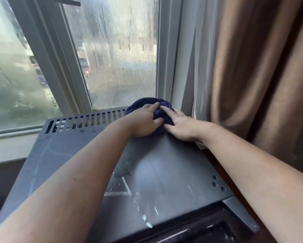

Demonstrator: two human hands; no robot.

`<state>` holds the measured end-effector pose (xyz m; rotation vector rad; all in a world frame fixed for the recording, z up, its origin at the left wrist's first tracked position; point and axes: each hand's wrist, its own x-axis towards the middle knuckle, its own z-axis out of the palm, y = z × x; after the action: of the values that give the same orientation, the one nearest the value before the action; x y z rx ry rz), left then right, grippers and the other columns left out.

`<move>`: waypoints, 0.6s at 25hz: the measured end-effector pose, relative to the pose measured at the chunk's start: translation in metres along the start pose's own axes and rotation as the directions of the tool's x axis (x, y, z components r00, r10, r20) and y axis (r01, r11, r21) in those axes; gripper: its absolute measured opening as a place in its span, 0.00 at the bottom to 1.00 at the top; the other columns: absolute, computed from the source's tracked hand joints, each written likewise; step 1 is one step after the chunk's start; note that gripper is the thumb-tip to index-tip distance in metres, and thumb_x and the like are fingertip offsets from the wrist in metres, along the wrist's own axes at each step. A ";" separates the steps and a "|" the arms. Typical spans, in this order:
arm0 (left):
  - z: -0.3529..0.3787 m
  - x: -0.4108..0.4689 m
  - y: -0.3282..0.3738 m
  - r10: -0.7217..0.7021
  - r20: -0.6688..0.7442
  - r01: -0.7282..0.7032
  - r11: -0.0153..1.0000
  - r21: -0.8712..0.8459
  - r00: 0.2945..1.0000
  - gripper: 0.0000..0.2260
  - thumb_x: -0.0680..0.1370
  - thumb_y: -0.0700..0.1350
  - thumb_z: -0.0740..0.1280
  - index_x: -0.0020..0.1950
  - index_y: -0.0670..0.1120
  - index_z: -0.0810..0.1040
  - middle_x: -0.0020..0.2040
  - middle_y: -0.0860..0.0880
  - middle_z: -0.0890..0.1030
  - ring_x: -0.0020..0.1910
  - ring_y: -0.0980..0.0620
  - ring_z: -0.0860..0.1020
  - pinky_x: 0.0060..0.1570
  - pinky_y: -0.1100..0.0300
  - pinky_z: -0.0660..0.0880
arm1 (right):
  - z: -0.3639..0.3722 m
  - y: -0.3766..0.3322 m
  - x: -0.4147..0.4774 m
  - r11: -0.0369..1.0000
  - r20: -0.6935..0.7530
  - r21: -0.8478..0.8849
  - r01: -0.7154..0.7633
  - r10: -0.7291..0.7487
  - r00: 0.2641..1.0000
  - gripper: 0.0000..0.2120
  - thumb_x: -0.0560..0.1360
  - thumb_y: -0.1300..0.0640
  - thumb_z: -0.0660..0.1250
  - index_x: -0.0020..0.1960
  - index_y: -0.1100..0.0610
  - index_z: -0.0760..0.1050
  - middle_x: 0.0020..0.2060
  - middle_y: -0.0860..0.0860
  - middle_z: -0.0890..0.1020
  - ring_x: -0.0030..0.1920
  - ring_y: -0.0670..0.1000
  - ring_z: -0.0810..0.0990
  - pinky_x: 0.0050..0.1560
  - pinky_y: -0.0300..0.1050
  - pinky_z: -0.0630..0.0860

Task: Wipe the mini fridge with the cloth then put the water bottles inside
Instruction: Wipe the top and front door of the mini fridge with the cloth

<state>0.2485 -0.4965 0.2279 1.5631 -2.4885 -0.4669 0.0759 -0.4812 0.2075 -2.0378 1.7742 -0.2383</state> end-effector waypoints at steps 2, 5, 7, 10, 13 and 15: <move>0.004 -0.025 0.015 0.013 -0.011 -0.013 1.000 -0.005 1.000 0.32 0.84 0.56 0.59 0.84 0.49 0.50 0.84 0.49 0.54 0.82 0.48 0.57 0.77 0.56 0.52 | 0.000 -0.001 -0.031 1.000 0.013 0.001 -0.009 0.009 1.000 0.34 0.80 0.40 0.56 0.81 0.36 0.42 0.84 0.47 0.44 0.83 0.59 0.49 0.81 0.58 0.47; 0.015 -0.070 0.044 0.017 0.018 -0.017 1.000 -0.023 1.000 0.32 0.83 0.56 0.59 0.84 0.49 0.51 0.84 0.49 0.53 0.82 0.47 0.57 0.78 0.56 0.52 | 0.007 -0.003 -0.091 0.998 0.011 -0.055 -0.027 0.028 1.000 0.33 0.82 0.41 0.55 0.81 0.37 0.41 0.84 0.48 0.43 0.83 0.57 0.50 0.81 0.59 0.45; 0.024 -0.104 0.066 0.016 0.035 -0.015 0.999 -0.039 0.999 0.33 0.83 0.56 0.59 0.84 0.50 0.50 0.84 0.50 0.53 0.82 0.47 0.57 0.78 0.55 0.52 | 0.015 -0.003 -0.136 0.997 0.003 -0.075 -0.035 0.036 0.999 0.32 0.83 0.41 0.54 0.82 0.37 0.41 0.84 0.49 0.43 0.83 0.56 0.49 0.81 0.58 0.43; 0.038 -0.156 0.098 0.037 0.015 -0.036 0.998 -0.051 0.999 0.32 0.83 0.55 0.60 0.84 0.49 0.51 0.84 0.50 0.54 0.82 0.48 0.56 0.77 0.58 0.52 | 0.023 0.000 -0.198 0.998 -0.015 -0.065 -0.028 0.027 1.000 0.31 0.83 0.41 0.53 0.82 0.38 0.42 0.84 0.49 0.43 0.83 0.51 0.45 0.80 0.59 0.41; 0.047 -0.199 0.117 0.049 0.012 -0.048 0.998 -0.045 0.999 0.31 0.84 0.53 0.59 0.84 0.48 0.51 0.84 0.50 0.54 0.82 0.49 0.56 0.77 0.59 0.51 | 0.025 -0.005 -0.246 0.999 -0.002 -0.048 -0.026 0.026 1.000 0.30 0.84 0.44 0.53 0.82 0.39 0.44 0.84 0.50 0.43 0.83 0.50 0.42 0.79 0.60 0.40; 0.050 -0.222 0.122 0.032 0.009 -0.031 0.999 -0.042 0.999 0.31 0.84 0.53 0.58 0.84 0.49 0.51 0.84 0.51 0.53 0.82 0.48 0.54 0.78 0.56 0.51 | 0.030 -0.015 -0.266 0.997 -0.004 -0.068 -0.036 0.036 0.999 0.30 0.84 0.44 0.52 0.82 0.39 0.44 0.84 0.50 0.44 0.83 0.50 0.43 0.79 0.61 0.40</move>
<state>0.2271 -0.2396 0.2286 1.5079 -2.4903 -0.5196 0.0569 -0.2140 0.2256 -2.0514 1.8426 -0.1723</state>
